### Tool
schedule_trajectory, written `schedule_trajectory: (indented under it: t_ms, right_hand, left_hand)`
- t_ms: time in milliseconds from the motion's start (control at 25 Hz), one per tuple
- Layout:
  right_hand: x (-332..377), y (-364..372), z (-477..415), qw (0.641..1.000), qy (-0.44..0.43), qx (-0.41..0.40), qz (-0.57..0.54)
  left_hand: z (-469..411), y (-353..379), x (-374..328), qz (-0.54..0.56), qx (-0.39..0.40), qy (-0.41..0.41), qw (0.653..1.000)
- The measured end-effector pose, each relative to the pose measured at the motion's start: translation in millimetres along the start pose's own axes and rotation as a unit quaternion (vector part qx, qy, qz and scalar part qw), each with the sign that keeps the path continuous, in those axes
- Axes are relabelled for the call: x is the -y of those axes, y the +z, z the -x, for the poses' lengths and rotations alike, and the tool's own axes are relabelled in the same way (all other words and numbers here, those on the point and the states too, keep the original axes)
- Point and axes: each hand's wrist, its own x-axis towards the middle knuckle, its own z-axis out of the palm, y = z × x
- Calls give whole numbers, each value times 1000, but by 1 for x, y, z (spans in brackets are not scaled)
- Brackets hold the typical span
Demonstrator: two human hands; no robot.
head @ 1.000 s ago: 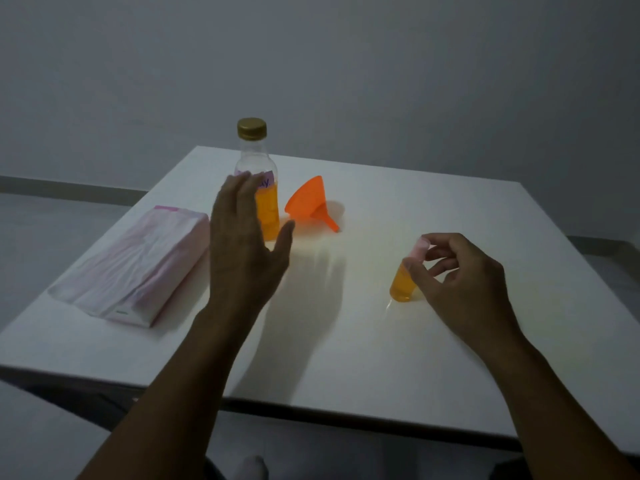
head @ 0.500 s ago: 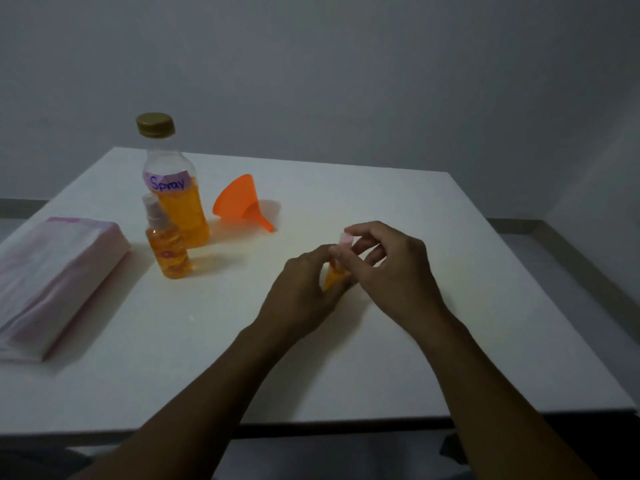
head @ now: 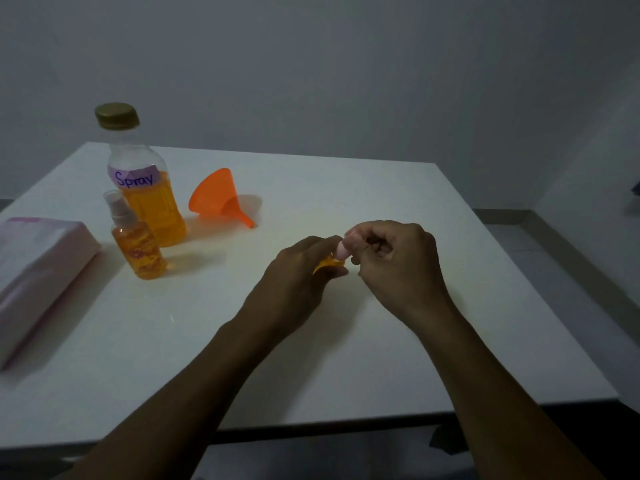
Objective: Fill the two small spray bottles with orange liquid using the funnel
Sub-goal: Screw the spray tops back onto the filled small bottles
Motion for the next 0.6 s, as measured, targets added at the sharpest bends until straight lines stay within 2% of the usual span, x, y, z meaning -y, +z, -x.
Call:
schedule_trajectory:
  t_ms: [240,360,440,600]
  right_hand:
    - [-1,-14,4,992,23,-68,-104]
    - [-10,-29,5,985,51,-68,-149]
    - [-16,-32,6,988,67,-54,-132]
    - [-19,-34,10,991,67,-42,-107]
  left_hand:
    - [3,-2,4,-5,-1,-15,1000]
    - [8,-7,4,1,26,-47,999]
    - [11,-7,1,12,45,-60,997]
    - [11,-3,-5,45,18,-80,996]
